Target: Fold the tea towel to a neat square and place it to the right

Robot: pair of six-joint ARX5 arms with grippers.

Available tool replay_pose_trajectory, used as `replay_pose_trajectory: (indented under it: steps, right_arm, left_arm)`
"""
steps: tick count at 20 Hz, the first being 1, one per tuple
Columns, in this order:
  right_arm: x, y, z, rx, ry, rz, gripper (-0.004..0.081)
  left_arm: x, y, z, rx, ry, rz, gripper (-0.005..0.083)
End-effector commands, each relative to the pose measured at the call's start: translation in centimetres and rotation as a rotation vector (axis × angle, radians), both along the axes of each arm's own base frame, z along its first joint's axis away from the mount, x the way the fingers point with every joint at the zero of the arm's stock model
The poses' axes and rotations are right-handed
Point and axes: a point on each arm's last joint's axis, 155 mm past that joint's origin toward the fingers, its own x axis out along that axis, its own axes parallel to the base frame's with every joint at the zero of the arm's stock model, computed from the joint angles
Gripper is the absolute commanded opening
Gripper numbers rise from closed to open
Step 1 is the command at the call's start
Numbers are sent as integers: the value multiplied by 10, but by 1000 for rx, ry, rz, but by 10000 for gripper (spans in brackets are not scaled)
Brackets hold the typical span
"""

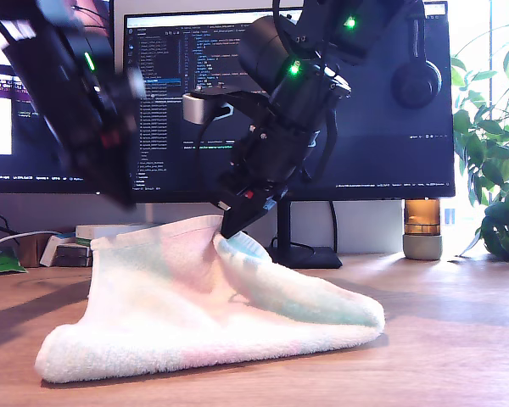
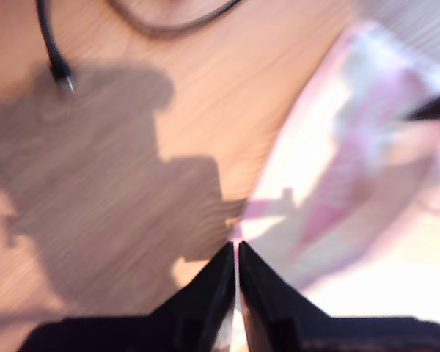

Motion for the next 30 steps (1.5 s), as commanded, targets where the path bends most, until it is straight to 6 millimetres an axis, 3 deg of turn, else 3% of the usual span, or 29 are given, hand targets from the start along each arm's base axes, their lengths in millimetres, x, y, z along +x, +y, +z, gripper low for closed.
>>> replay_pose_trajectory:
  steps: [1, 6, 9, 12, 15, 23, 30]
  right_arm:
    - [1, 2, 2, 4, -5, 3, -12]
    - [1, 2, 2, 4, -5, 4, -12]
    - [1, 2, 2, 3, -5, 4, -12]
    - [1, 2, 2, 4, -5, 4, -12]
    - [1, 2, 2, 4, -5, 4, -12]
    - [2, 4, 4, 12, -13, 5, -12]
    - [4, 5, 6, 16, -25, 3, -12]
  left_arm:
    - [-15, 6, 16, -28, -68, 16, -21]
    - [-75, -4, 12, -146, -175, 24, -21]
    - [-114, -26, 2, -239, -261, -20, -21]
    - [-151, -42, -12, -314, -310, -60, -21]
    - [-183, -51, -41, -345, -228, -80, -21]
    - [-197, -42, -110, -209, -51, -44, -21]
    - [-200, -30, -158, -99, 56, 0, -21]
